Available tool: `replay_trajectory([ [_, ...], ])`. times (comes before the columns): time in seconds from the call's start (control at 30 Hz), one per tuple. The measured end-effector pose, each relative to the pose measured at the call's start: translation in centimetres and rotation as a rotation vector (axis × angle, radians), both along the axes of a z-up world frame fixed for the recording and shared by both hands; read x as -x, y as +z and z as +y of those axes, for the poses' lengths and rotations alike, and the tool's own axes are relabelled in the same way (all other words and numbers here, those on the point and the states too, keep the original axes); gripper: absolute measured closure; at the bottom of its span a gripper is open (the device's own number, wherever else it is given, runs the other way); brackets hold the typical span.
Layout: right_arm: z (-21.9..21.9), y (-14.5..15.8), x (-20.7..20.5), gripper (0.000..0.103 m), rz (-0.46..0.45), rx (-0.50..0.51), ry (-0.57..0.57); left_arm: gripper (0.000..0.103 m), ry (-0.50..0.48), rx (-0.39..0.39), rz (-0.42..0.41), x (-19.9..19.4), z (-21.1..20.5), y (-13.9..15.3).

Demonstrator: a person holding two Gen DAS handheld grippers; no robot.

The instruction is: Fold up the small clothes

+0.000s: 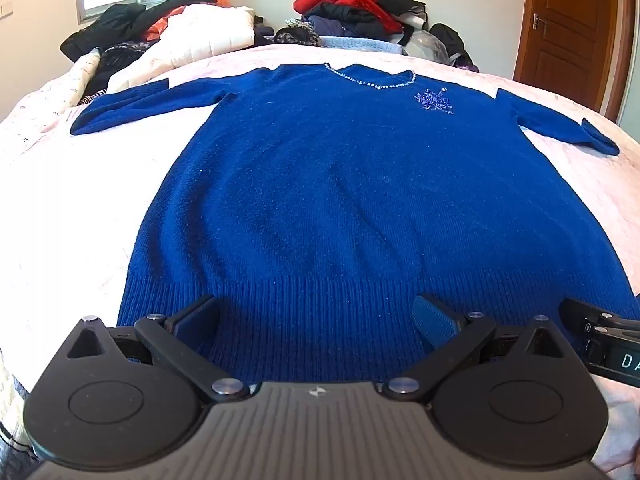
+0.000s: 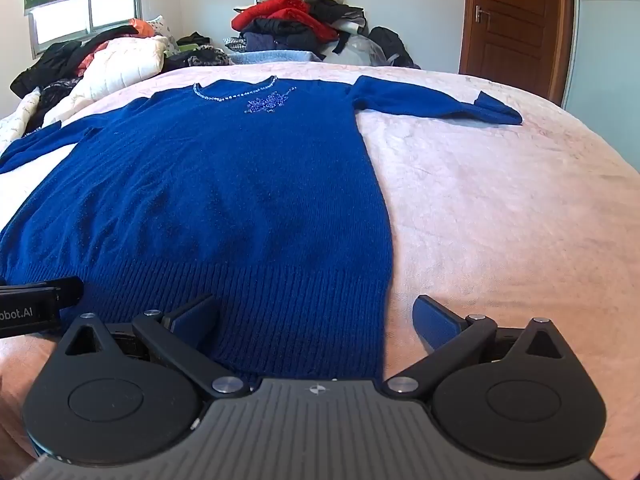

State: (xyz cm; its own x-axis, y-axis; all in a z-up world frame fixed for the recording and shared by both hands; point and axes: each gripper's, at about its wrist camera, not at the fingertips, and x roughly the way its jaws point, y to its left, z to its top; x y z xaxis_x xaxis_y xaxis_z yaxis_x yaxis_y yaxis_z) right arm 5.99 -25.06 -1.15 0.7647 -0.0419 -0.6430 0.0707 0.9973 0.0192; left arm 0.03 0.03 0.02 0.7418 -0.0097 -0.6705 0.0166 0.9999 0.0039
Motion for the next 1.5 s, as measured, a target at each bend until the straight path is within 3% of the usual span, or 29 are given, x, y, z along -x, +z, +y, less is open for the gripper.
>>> replay_trajectory([
  [1.5,-0.13,0.05,0.21,0.0,-0.013,0.002,0.001,0.0,-0.005,-0.006,-0.008,0.09,0.0,-0.26],
])
